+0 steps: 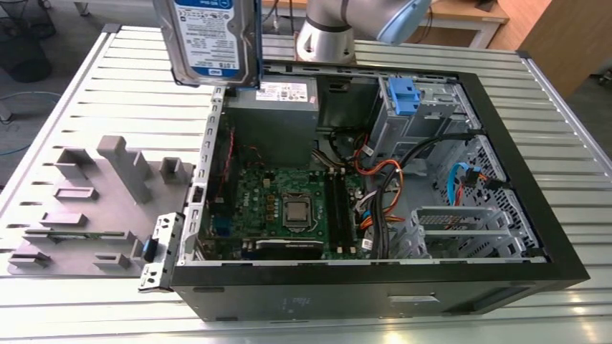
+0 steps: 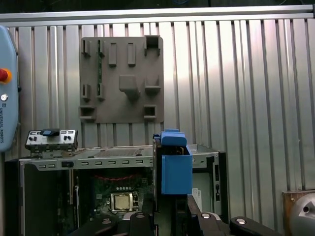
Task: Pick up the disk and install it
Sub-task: 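Pick up the disk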
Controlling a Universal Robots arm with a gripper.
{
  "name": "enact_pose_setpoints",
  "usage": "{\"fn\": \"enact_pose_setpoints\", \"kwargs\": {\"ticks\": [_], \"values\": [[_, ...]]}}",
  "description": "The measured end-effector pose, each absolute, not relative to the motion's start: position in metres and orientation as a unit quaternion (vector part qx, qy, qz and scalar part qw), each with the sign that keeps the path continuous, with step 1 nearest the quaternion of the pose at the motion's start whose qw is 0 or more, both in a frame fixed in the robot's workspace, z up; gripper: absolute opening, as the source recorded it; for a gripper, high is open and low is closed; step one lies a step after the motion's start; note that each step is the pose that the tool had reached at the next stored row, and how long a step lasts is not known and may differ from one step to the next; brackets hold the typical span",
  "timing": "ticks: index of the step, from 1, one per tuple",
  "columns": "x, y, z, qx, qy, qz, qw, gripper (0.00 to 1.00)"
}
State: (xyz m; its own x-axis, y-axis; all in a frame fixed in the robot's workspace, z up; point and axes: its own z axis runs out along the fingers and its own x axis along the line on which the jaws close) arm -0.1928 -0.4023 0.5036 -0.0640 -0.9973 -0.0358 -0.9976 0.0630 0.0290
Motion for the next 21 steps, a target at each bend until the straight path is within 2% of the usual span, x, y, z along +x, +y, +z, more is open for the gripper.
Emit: {"fn": "enact_pose_setpoints", "kwargs": {"ticks": [21], "values": [[-0.134, -0.402, 0.504, -0.684, 0.729, 0.023, 0.003, 0.35]]}}
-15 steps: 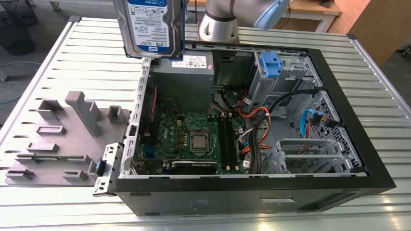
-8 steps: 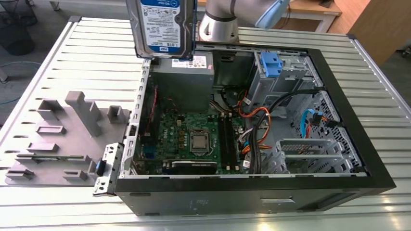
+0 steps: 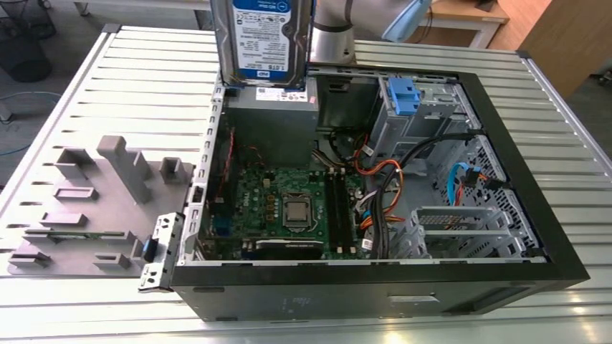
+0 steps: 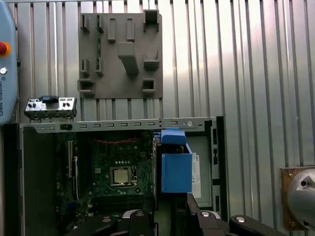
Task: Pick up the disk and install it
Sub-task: 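Pick up the disk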
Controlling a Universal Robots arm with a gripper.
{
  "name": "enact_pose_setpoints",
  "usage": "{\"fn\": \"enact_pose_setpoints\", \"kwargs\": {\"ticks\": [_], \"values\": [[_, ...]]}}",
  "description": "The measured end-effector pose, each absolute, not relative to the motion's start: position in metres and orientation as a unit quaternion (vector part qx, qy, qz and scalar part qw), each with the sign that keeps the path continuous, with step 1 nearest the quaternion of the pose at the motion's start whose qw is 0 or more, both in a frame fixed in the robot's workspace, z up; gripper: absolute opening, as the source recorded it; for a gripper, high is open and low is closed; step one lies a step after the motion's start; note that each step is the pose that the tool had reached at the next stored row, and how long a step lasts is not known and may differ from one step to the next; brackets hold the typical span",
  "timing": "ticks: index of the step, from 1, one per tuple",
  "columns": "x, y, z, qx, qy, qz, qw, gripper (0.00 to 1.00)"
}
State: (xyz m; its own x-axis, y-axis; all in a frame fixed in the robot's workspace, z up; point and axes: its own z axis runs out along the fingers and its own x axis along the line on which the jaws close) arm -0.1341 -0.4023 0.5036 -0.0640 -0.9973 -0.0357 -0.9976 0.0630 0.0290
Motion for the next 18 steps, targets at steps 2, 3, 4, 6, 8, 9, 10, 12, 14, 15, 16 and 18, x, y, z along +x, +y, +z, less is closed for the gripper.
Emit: {"fn": "enact_pose_setpoints", "kwargs": {"ticks": [2, 3, 4, 6, 8, 9, 10, 12, 14, 15, 16, 18], "values": [[-0.128, -0.402, 0.504, -0.684, 0.729, 0.023, 0.003, 0.35], [-0.124, -0.402, 0.504, -0.684, 0.729, 0.023, 0.003, 0.35], [-0.121, -0.402, 0.504, -0.684, 0.729, 0.023, 0.003, 0.35], [-0.114, -0.402, 0.504, -0.684, 0.729, 0.023, 0.003, 0.35], [-0.108, -0.402, 0.504, -0.684, 0.729, 0.023, 0.003, 0.35], [-0.105, -0.402, 0.504, -0.684, 0.729, 0.023, 0.003, 0.35], [-0.101, -0.402, 0.504, -0.684, 0.729, 0.023, 0.003, 0.35], [-0.094, -0.402, 0.504, -0.684, 0.729, 0.023, 0.003, 0.35], [-0.088, -0.402, 0.504, -0.684, 0.729, 0.023, 0.003, 0.35], [-0.085, -0.402, 0.504, -0.684, 0.729, 0.023, 0.003, 0.35], [-0.081, -0.402, 0.504, -0.684, 0.729, 0.023, 0.003, 0.35], [-0.075, -0.402, 0.504, -0.684, 0.729, 0.023, 0.003, 0.35]]}}
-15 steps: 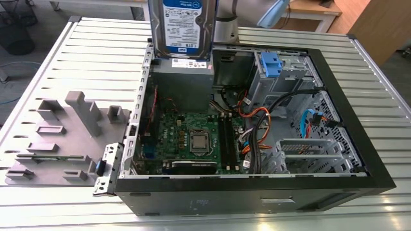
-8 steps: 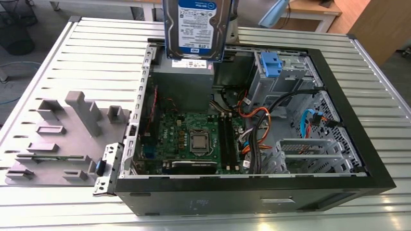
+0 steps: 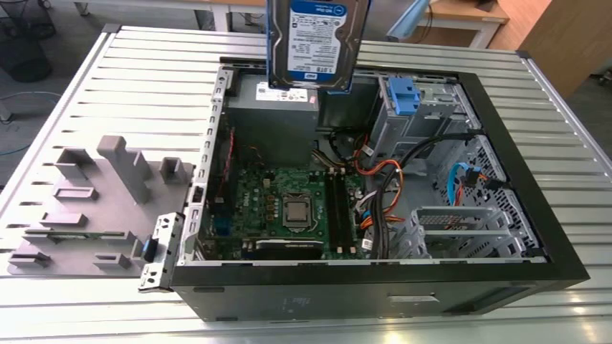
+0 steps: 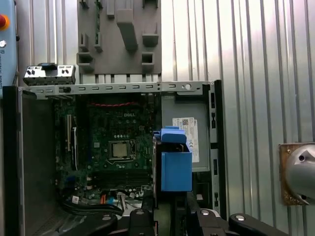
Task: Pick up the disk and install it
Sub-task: 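Pick up the disk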
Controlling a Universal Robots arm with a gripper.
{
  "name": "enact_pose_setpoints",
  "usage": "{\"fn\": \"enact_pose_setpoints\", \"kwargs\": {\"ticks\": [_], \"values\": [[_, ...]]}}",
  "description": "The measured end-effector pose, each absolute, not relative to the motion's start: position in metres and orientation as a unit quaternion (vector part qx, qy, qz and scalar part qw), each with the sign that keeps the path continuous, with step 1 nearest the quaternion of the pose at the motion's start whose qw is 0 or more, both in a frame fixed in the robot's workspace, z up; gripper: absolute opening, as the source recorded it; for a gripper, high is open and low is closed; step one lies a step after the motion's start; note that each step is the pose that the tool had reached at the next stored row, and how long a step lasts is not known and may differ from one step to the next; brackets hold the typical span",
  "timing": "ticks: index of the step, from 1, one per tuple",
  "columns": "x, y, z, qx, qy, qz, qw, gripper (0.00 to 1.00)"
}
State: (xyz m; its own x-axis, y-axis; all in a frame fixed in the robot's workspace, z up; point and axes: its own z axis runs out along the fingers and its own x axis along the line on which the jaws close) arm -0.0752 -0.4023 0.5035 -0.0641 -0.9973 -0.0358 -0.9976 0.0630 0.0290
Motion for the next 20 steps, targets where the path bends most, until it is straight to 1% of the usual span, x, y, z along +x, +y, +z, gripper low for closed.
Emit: {"fn": "enact_pose_setpoints", "kwargs": {"ticks": [14, 20], "values": [[-0.030, -0.402, 0.503, -0.684, 0.729, 0.023, 0.003, 0.35], [-0.025, -0.402, 0.503, -0.684, 0.729, 0.023, 0.003, 0.35]]}}
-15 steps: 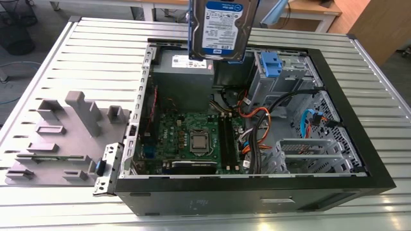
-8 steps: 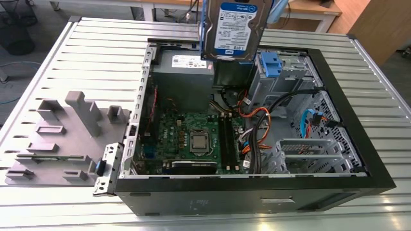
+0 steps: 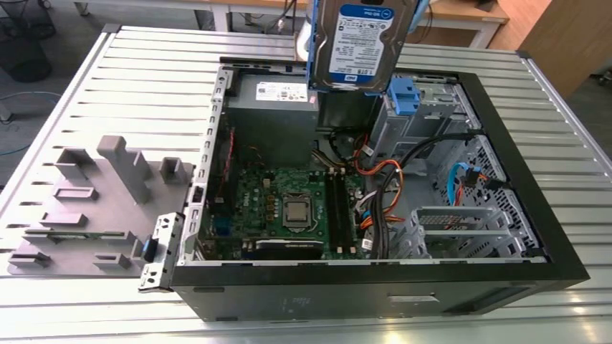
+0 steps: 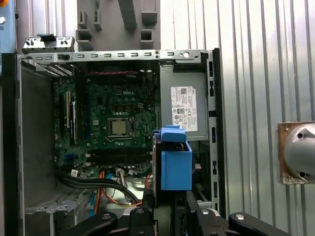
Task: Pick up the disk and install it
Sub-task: 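Pick up the disk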
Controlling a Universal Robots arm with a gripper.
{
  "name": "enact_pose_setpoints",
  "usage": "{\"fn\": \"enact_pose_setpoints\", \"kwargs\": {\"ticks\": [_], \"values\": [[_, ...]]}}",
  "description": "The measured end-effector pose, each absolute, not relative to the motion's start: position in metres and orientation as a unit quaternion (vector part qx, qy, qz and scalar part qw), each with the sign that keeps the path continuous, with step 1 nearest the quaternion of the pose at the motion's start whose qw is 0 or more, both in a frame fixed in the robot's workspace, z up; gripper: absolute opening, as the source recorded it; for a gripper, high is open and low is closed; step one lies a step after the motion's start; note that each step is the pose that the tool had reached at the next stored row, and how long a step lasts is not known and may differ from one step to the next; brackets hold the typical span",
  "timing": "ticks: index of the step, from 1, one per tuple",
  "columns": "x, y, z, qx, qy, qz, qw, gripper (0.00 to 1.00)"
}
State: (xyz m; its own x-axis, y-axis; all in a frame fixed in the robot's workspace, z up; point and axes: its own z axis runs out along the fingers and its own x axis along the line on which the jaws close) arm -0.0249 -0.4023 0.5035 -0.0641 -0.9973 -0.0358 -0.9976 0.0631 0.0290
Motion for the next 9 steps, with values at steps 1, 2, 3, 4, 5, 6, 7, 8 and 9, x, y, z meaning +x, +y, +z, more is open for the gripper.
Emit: {"fn": "enact_pose_setpoints", "kwargs": {"ticks": [1, 2, 3, 4, 5, 6, 7, 8, 9], "values": [[-0.0249, -0.4023, 0.5035, -0.684, 0.729, 0.023, 0.003, 0.35], [-0.0249, -0.4023, 0.5035, -0.684, 0.729, 0.023, 0.003, 0.35], [-0.0249, -0.4023, 0.5035, -0.684, 0.729, 0.023, 0.003, 0.35], [-0.0249, -0.4023, 0.5035, -0.684, 0.729, 0.023, 0.003, 0.35], [-0.0248, -0.4023, 0.5035, -0.684, 0.729, 0.023, 0.003, 0.35], [-0.0245, -0.4023, 0.5035, -0.684, 0.729, 0.023, 0.003, 0.35], [-0.0237, -0.4023, 0.5034, -0.684, 0.729, 0.023, 0.003, 0.35], [-0.0226, -0.4023, 0.5033, -0.684, 0.729, 0.023, 0.003, 0.35], [-0.0213, -0.4023, 0.5031, -0.684, 0.729, 0.023, 0.003, 0.35]]}}
